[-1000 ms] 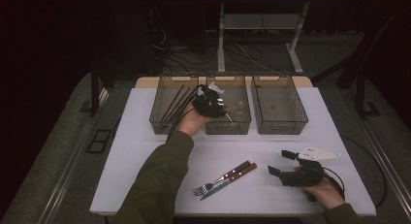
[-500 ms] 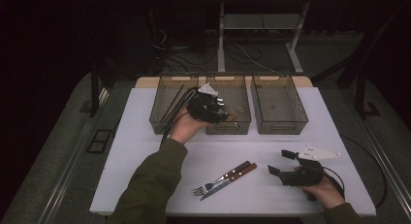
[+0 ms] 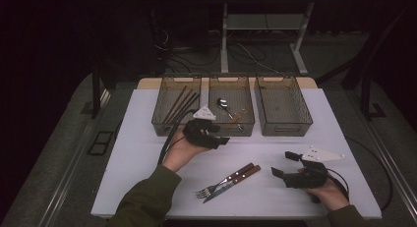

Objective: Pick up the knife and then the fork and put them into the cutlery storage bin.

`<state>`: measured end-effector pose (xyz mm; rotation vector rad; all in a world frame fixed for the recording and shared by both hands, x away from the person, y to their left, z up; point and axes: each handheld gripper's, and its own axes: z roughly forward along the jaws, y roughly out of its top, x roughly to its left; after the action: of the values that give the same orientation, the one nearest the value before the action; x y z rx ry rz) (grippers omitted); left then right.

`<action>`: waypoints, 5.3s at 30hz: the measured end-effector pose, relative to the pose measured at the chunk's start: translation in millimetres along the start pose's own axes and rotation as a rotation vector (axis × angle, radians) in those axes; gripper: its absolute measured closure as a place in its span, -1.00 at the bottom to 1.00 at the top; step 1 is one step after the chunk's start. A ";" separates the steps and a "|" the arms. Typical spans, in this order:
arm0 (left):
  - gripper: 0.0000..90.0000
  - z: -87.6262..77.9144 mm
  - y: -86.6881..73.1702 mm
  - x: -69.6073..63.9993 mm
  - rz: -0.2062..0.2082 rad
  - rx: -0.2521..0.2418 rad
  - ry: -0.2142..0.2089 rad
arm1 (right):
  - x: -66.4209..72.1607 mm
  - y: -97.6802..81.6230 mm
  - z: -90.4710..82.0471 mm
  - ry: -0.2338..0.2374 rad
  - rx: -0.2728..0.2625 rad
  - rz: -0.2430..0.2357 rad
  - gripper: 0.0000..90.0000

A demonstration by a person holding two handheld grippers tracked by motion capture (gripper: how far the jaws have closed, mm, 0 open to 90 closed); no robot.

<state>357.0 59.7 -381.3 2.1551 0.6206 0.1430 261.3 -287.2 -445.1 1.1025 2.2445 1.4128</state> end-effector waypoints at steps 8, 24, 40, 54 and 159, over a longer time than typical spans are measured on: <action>-0.01 -3.4 -23.2 -23.5 0.004 -0.006 -0.024 | -0.8 0.9 2.5 -0.001 0.002 -0.010 -0.64; 0.51 2.3 -59.9 -50.2 0.006 0.051 -0.078 | 0.4 0.7 3.4 -0.001 0.005 -0.015 -0.64; 0.62 30.3 -60.0 -64.2 0.046 0.130 -0.106 | 0.5 0.1 2.9 -0.005 0.005 -0.016 -0.64; 0.68 34.2 -61.1 -65.8 0.092 0.169 -0.085 | 0.5 -0.1 2.1 -0.006 0.006 -0.014 -0.64; 0.21 -10.6 -42.4 -41.3 0.178 0.010 -0.258 | 37.2 62.5 70.8 0.538 0.392 -0.426 0.67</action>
<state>301.6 68.7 -402.9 2.1902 0.2824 -0.0435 305.8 -199.5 -420.0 0.2867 2.9932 1.2138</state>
